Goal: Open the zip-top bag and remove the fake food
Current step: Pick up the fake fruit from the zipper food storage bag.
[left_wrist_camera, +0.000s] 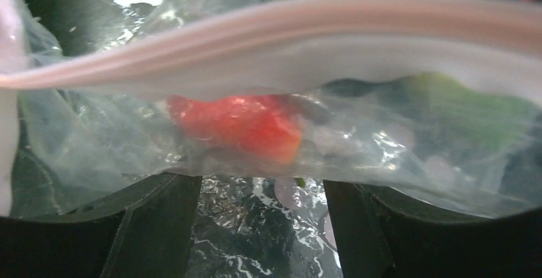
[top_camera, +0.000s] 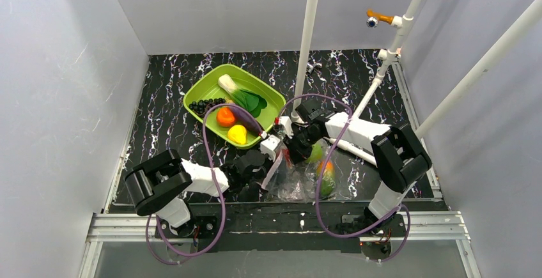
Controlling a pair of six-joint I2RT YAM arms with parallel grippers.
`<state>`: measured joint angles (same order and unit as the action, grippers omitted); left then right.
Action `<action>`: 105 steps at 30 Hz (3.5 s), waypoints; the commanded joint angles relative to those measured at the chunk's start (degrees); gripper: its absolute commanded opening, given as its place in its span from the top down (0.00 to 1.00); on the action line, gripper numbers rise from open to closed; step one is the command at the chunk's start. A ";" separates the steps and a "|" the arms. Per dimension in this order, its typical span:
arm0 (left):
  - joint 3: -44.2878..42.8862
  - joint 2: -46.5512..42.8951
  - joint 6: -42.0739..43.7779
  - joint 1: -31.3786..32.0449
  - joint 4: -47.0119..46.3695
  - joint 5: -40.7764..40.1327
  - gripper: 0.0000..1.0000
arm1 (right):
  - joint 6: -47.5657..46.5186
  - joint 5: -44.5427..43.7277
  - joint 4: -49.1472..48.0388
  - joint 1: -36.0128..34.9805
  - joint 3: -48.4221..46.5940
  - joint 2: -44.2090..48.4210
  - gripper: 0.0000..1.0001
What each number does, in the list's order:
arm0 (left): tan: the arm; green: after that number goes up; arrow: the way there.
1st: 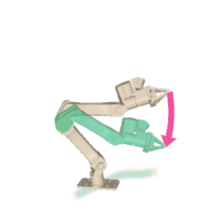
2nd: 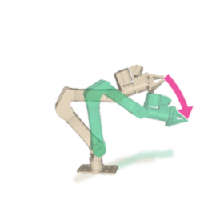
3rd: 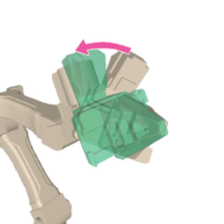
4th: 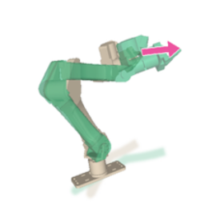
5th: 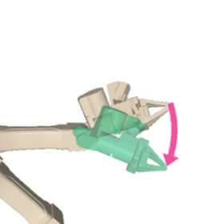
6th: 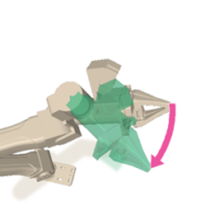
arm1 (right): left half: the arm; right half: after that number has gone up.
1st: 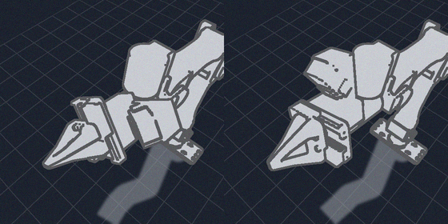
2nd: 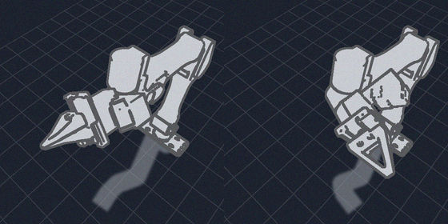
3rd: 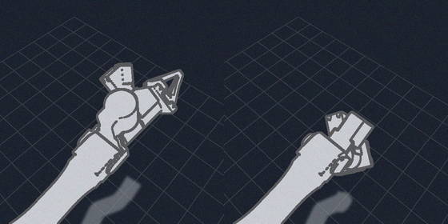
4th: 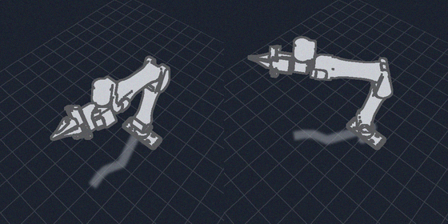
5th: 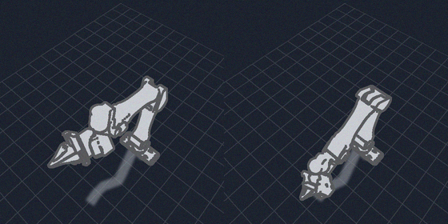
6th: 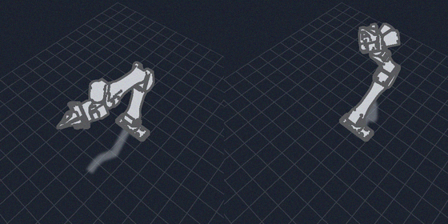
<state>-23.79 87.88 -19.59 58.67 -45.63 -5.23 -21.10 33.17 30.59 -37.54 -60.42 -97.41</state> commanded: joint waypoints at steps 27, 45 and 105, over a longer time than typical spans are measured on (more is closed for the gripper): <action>-6.82 -0.86 -19.29 2.13 10.03 -17.46 0.31 | 5.71 -5.53 -4.62 7.71 -3.51 9.73 0.82; -13.27 6.23 -19.11 2.23 11.75 -18.69 0.41 | 4.87 -6.42 3.47 3.35 -8.09 -4.40 0.83; -16.33 -3.96 -6.34 2.23 31.38 -10.50 0.93 | 2.41 1.37 8.07 4.84 -9.71 -5.87 0.84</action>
<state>-38.85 90.28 -27.16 60.86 -16.40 -17.96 -18.00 33.23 37.01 -33.01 -68.49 -103.98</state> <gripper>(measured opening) 0.453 0.162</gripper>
